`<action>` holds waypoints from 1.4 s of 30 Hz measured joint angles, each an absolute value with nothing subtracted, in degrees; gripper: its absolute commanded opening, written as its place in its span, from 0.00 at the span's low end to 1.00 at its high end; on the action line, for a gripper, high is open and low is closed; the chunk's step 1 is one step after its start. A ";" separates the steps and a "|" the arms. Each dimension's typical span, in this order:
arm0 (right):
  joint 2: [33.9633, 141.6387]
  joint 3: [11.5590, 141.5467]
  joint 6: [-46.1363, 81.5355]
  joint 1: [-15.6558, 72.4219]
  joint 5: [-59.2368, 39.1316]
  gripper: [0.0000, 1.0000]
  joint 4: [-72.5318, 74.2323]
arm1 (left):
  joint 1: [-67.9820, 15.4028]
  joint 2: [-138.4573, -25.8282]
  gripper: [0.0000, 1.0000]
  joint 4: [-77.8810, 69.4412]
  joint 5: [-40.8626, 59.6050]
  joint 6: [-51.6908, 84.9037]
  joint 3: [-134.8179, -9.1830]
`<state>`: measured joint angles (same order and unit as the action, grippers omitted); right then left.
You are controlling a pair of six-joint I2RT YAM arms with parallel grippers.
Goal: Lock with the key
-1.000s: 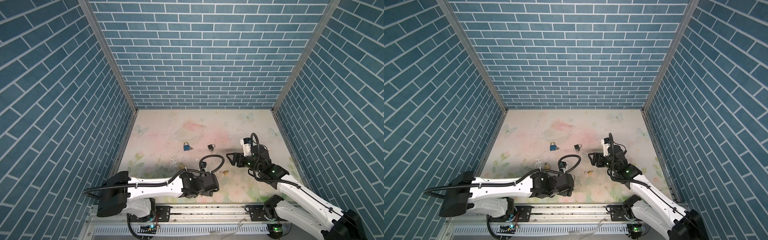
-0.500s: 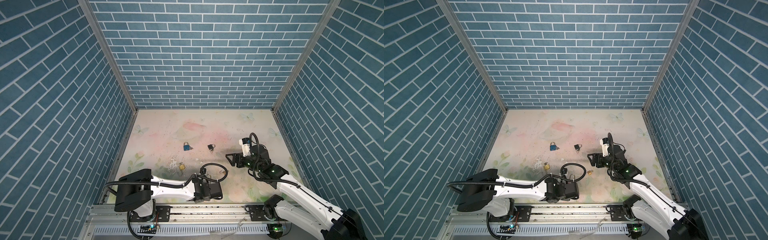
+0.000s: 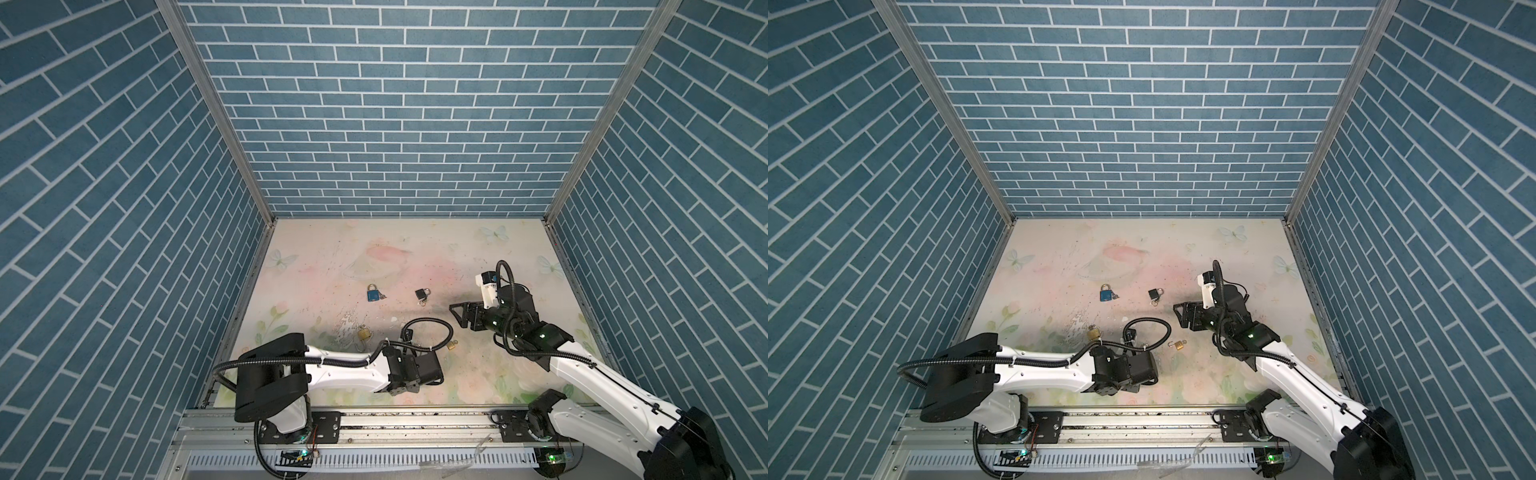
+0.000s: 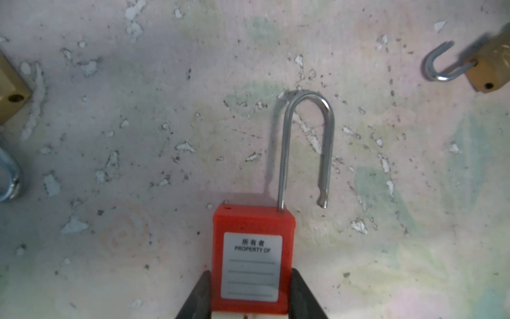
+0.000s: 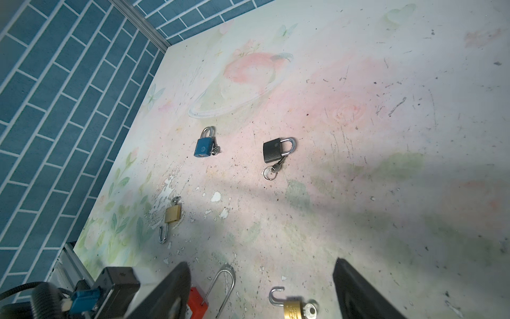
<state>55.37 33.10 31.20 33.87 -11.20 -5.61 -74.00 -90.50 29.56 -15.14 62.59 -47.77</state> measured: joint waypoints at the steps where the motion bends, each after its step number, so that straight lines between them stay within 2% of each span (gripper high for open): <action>1: 55.51 33.30 31.20 33.87 -11.11 0.82 -5.61 | -73.25 -90.28 0.20 29.02 -15.11 61.95 -47.51; 8: 57.78 35.00 30.79 30.02 -15.18 0.78 -7.79 | -69.49 -82.96 0.11 26.22 -17.15 51.55 -46.87; 17: 67.40 48.69 30.74 17.10 -31.38 0.76 -20.45 | -66.89 -72.18 0.07 14.04 -15.05 22.20 -46.15; 20: 70.26 54.43 30.96 16.93 -36.47 0.70 -24.47 | -65.43 -70.89 0.07 11.97 -13.13 11.90 -45.30; 24: 73.06 58.41 31.99 16.93 -43.20 0.67 -30.04 | -64.51 -68.18 0.07 9.87 -11.31 -0.73 -40.47; 28: 73.56 58.48 34.70 16.93 -47.94 0.68 -35.20 | -64.42 -65.28 0.07 10.04 -11.31 -8.36 -37.80; 32: 70.74 55.02 37.89 16.93 -52.23 0.68 -36.51 | -63.64 -61.89 0.05 3.03 -13.43 -13.72 -34.52; 42: 71.26 48.18 43.29 16.97 -60.16 0.66 -34.09 | -61.78 -72.20 0.04 -5.15 -16.99 -19.51 -34.24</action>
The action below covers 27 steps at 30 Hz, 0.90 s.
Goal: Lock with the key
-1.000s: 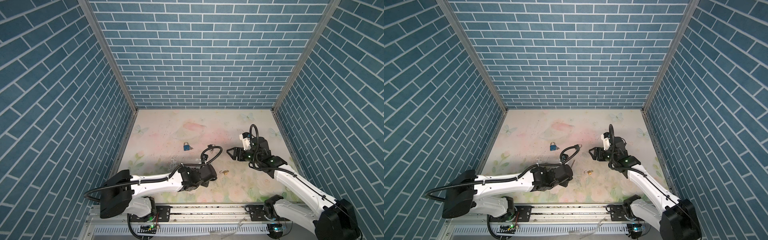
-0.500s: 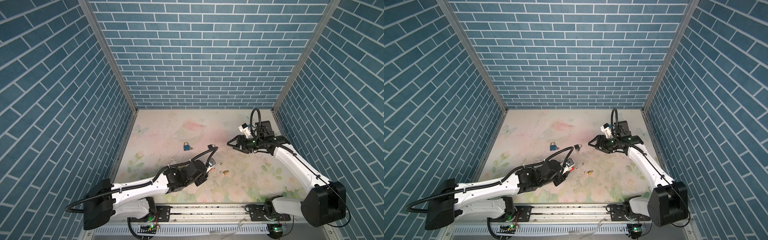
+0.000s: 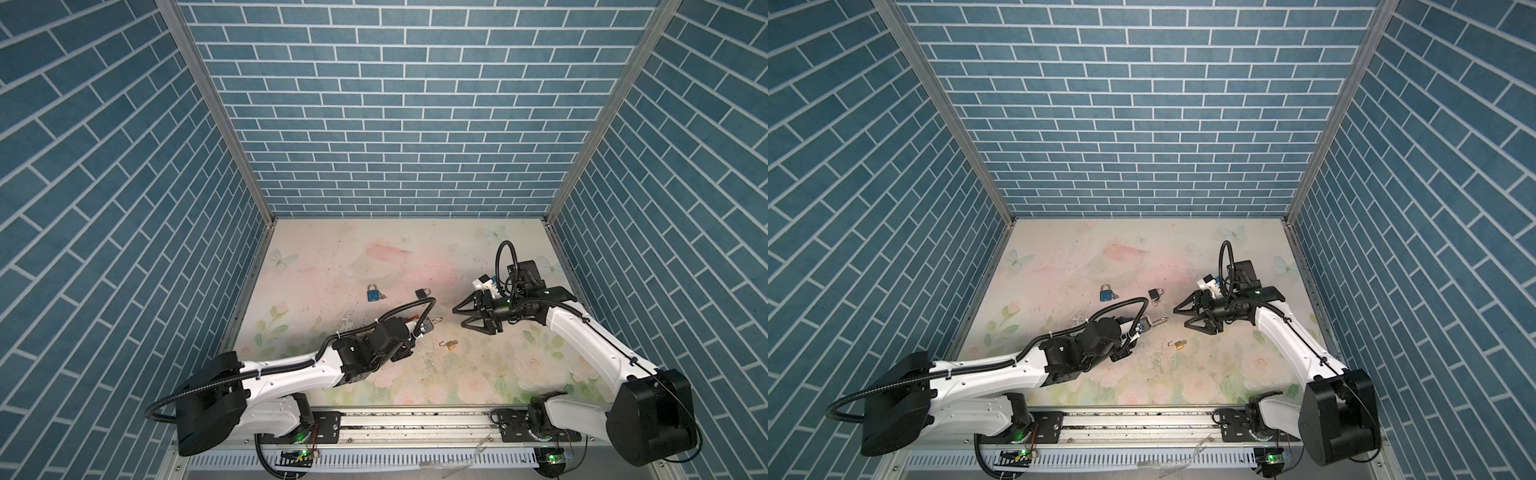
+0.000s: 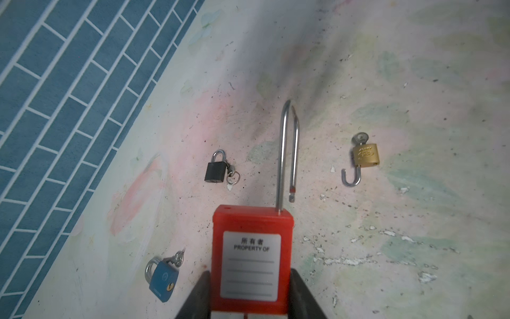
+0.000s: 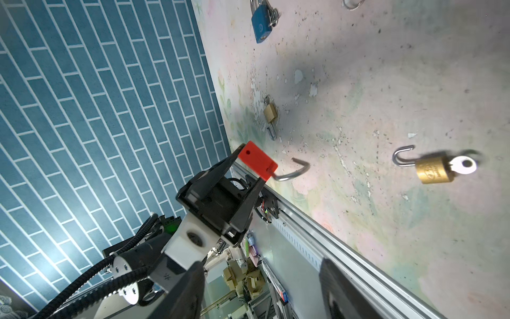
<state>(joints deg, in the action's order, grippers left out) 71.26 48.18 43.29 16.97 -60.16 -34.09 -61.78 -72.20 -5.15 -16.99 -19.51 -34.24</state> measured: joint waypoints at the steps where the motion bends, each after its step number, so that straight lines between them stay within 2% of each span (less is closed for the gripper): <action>1: 71.75 47.72 43.77 16.99 -60.55 0.64 -33.19 | -61.78 -72.71 0.04 -5.30 -16.99 -19.81 -34.26; 13: 82.02 44.82 49.78 18.46 -62.89 0.50 -20.40 | -61.30 -73.95 0.04 -7.51 -16.21 -23.31 -35.66; 17: 83.46 44.84 51.77 19.49 -63.16 0.40 -16.80 | -60.60 -74.30 0.04 -7.68 -15.62 -24.27 -35.66; 23: 86.08 44.84 53.65 20.62 -63.51 0.31 -13.72 | -60.25 -74.76 0.03 -7.92 -14.90 -25.10 -35.73; 27: 86.91 44.84 54.06 20.69 -63.70 0.18 -12.84 | -60.23 -75.02 0.03 -8.25 -13.89 -25.19 -36.01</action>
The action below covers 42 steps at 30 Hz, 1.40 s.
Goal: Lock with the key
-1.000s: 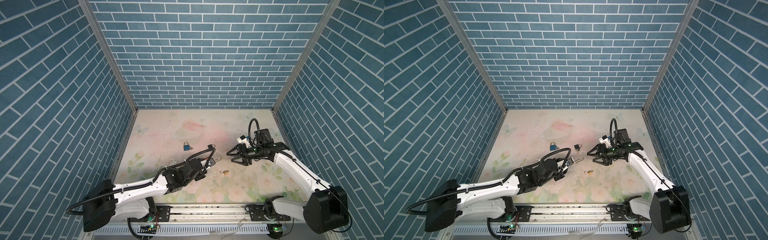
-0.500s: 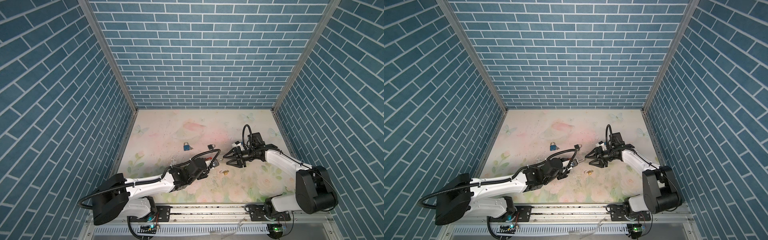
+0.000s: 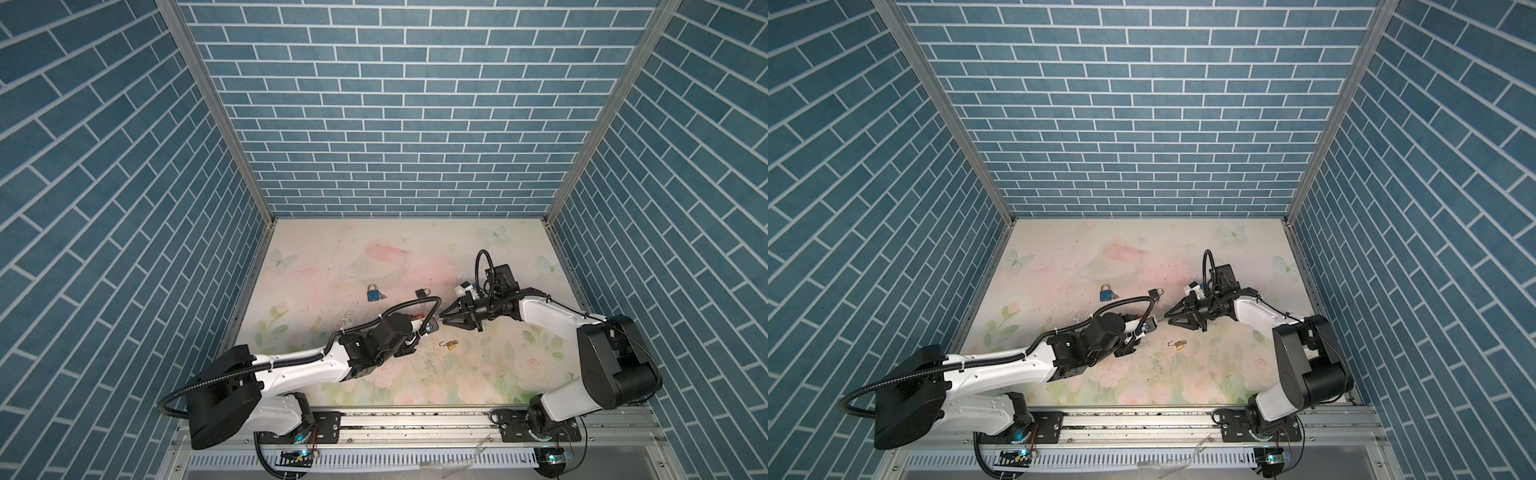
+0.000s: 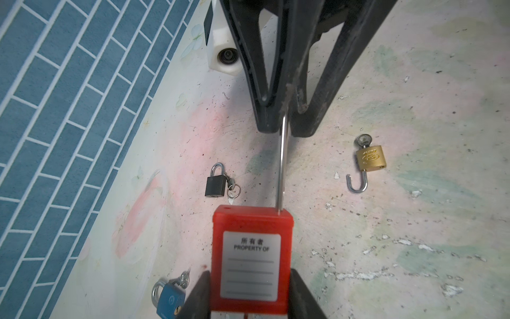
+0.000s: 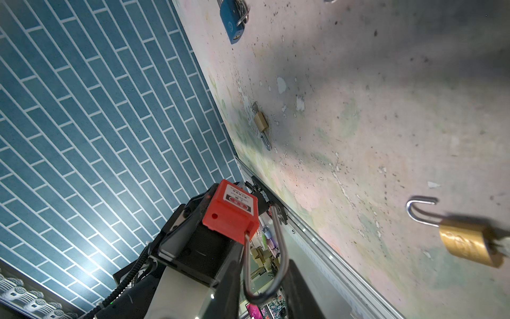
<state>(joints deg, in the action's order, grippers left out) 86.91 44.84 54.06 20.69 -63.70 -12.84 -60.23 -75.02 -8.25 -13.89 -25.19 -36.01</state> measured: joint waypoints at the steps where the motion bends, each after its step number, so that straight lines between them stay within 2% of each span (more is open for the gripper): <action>1: 86.96 44.84 54.02 20.69 -63.70 0.16 -12.78 | -60.23 -75.16 0.03 -8.23 -13.63 -25.21 -36.14; 5: 87.20 45.78 52.64 20.69 -63.59 0.00 -13.76 | -60.23 -75.44 0.02 -7.33 -11.73 -24.97 -36.75; 12: 88.18 51.70 41.34 21.87 -59.02 0.00 -21.87 | -56.97 -75.79 0.00 -5.06 -4.95 -21.23 -38.15; 17: 86.54 50.48 35.92 23.46 -55.42 0.00 -20.38 | -54.81 -77.80 0.00 -3.70 0.38 -18.81 -39.00; 27: 82.15 46.89 30.92 25.26 -54.02 0.00 -13.52 | -51.37 -77.91 0.00 -2.83 8.40 -15.81 -39.31; 42: 82.26 46.83 27.97 26.89 -55.29 0.00 -10.66 | -49.41 -79.50 0.00 0.10 13.02 -14.35 -42.09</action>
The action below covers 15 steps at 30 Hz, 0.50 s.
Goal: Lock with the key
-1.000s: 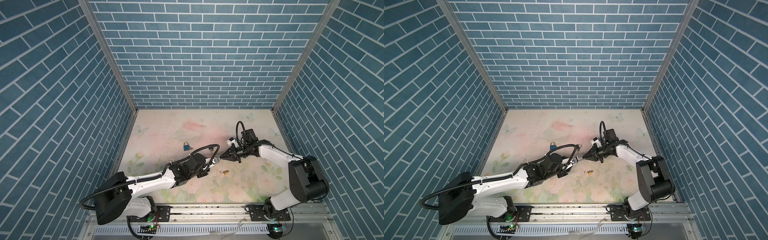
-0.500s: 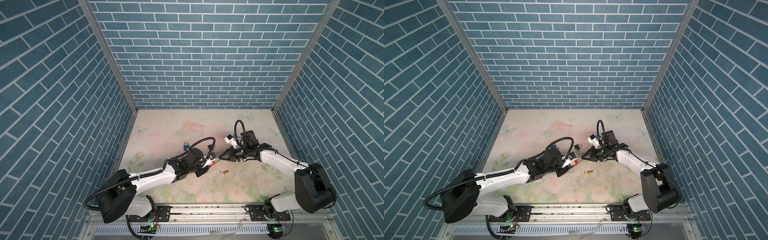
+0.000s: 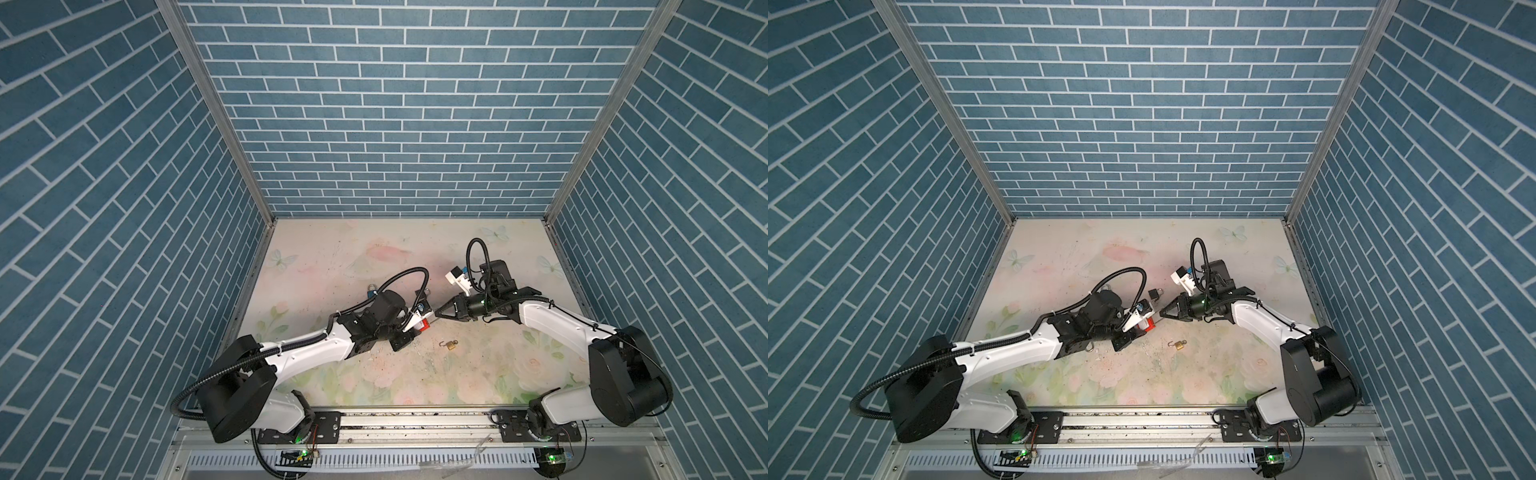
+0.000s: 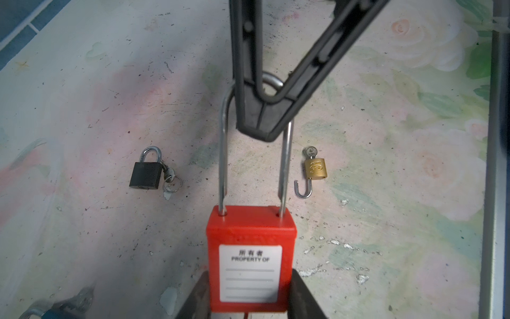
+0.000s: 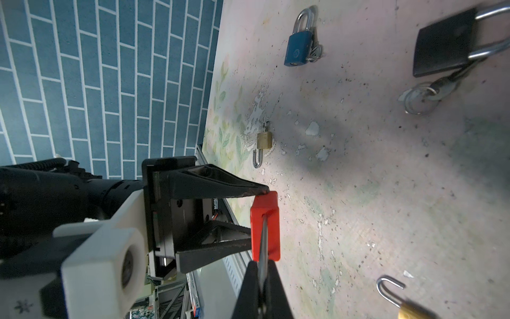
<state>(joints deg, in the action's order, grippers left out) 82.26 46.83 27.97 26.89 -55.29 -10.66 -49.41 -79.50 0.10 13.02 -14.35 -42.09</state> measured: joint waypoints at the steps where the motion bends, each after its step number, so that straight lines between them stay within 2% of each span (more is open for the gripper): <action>1: 82.32 46.81 27.86 27.33 -55.42 0.00 -10.55 | -49.43 -79.50 0.00 -0.38 13.54 -14.28 -42.54; 15: 82.41 46.54 27.62 27.38 -55.40 0.00 -9.23 | -48.38 -79.50 0.00 -0.27 15.16 -12.69 -42.78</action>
<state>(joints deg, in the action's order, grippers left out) 82.41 46.54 27.62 27.38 -55.40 -9.23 -48.38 -79.50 -0.27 15.16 -12.69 -42.78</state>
